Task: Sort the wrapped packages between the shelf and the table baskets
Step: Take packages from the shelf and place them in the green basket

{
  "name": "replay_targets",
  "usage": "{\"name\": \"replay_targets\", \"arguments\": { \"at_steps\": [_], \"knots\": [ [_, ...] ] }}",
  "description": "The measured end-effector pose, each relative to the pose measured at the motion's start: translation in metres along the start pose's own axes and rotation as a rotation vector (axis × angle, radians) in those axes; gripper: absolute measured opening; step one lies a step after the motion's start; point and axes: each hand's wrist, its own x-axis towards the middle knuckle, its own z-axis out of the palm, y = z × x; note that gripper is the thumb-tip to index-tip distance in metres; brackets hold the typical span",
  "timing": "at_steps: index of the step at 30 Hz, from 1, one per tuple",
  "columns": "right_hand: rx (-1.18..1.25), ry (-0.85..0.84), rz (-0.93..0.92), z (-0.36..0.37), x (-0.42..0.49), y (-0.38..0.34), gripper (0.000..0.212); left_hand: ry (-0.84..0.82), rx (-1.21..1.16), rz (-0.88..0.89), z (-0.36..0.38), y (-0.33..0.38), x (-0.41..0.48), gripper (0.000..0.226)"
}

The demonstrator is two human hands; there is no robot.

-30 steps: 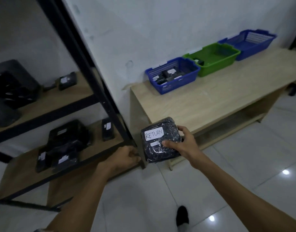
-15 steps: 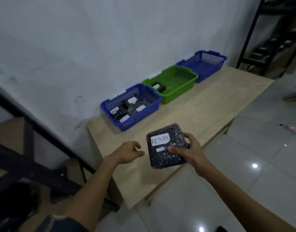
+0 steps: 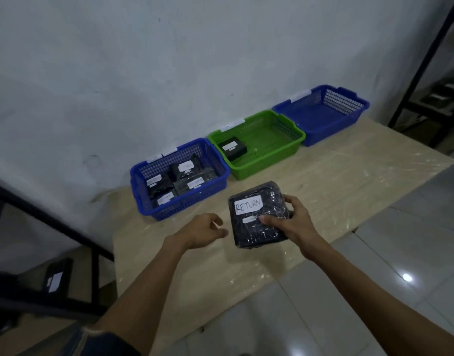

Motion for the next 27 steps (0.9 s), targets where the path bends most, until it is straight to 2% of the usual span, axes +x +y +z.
{"name": "replay_targets", "arguments": {
  "at_steps": [7, 12, 15, 19, 27],
  "knots": [
    [-0.024, -0.032, -0.015, -0.014, 0.079, -0.024, 0.072, 0.037, -0.007, -0.018, -0.037, 0.017, 0.065, 0.045],
    [-0.071, -0.041, -0.016, -0.017, 0.129, -0.037, 0.072, 0.144, -0.067, 0.024, -0.063, 0.027, 0.118, 0.032],
    [-0.152, -0.061, -0.018, -0.022, 0.158, -0.044, 0.074, 0.129, -0.072, 0.047, -0.067, 0.034, 0.141, 0.033],
    [-0.11, -0.048, 0.015, -0.025, 0.189, -0.048, 0.077, 0.093, -0.125, 0.018, -0.068, 0.034, 0.167, 0.03],
    [-0.079, -0.1, 0.028, -0.031, 0.269, -0.068, 0.074, 0.159, -0.191, -0.075, -0.084, 0.032, 0.212, 0.041]
  ]
}}
